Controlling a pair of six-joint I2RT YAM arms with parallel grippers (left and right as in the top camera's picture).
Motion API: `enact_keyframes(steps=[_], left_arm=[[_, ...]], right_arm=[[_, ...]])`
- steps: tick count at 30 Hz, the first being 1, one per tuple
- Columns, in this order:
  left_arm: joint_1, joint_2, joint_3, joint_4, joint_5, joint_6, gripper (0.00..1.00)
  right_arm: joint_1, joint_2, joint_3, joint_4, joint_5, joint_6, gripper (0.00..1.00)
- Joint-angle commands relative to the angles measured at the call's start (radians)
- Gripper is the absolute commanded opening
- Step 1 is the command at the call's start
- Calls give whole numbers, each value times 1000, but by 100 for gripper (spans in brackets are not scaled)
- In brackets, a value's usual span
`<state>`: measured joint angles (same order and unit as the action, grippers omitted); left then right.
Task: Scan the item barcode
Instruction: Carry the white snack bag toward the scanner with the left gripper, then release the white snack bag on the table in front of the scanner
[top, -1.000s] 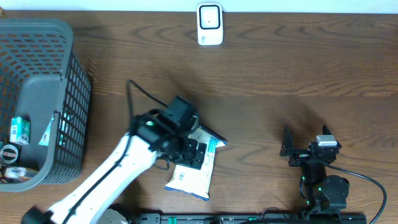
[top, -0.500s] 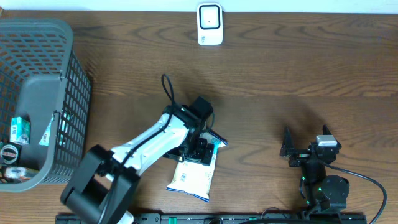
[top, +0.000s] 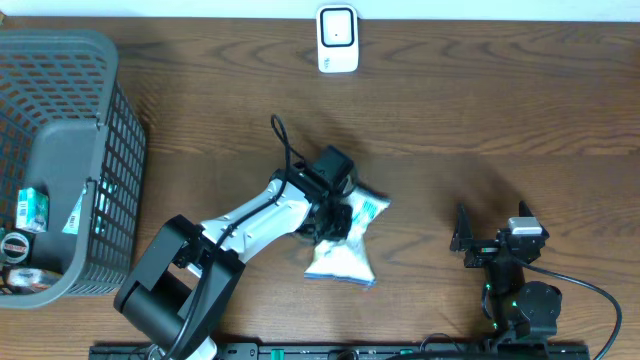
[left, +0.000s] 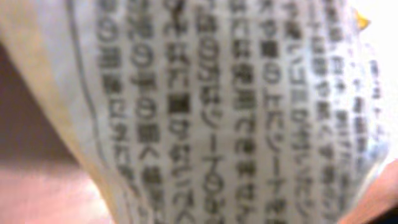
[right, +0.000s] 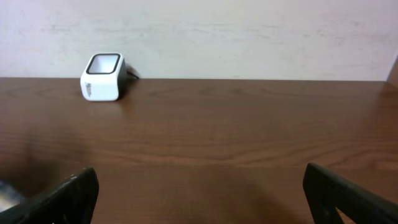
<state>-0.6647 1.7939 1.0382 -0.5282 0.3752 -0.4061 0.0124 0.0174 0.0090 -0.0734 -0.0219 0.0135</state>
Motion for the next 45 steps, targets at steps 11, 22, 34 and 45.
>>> enact_keyframes(steps=[11,22,34,45], left_arm=[[44,22,117,597,-43,-167,8],[37,32,117,673,-54,-163,40],[69,-15,118,668,44,-94,48],[269,-354,118,507,61,-6,48]], right_arm=[[-13,-3,-3,-2,2,-7,99],[-13,-3,-3,-2,2,-7,99],[-13,-3,-3,-2,2,-7,99],[-13,-3,-3,-2,2,-7,99]])
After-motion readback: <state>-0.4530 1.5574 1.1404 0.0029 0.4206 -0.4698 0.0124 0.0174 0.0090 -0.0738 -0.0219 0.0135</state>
